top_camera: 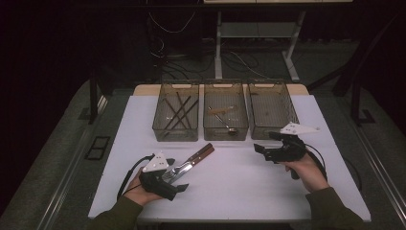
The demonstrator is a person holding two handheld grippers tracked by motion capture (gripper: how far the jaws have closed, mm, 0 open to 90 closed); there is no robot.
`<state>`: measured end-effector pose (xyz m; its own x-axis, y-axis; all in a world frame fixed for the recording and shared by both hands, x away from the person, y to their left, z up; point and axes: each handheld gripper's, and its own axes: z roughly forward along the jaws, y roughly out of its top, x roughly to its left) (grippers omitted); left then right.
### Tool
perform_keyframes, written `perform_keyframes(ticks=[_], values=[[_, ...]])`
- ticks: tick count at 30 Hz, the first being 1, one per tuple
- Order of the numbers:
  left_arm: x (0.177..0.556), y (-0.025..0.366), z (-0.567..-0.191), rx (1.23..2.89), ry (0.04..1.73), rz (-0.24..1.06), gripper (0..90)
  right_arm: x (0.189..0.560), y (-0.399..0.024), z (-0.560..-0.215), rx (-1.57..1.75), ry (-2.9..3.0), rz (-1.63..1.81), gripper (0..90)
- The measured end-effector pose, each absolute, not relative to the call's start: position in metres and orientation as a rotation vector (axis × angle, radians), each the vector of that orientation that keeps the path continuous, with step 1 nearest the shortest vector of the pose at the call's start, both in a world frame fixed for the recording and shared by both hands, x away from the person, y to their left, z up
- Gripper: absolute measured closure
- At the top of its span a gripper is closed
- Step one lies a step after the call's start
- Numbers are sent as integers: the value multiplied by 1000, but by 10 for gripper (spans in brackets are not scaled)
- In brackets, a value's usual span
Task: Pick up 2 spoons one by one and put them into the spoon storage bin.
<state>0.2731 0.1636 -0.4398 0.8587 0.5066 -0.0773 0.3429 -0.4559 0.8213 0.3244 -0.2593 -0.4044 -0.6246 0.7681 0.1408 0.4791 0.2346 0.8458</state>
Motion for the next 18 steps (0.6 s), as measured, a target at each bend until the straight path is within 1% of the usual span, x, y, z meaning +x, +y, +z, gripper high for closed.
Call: perform_keyframes(ticks=[12,18], values=[[273,164,-439,2088,620,228,0,285,-276,-431,1101,2276,1286,180],[273,164,-439,2089,620,229,0,272,-282,-440,1155,2251,1301,179]])
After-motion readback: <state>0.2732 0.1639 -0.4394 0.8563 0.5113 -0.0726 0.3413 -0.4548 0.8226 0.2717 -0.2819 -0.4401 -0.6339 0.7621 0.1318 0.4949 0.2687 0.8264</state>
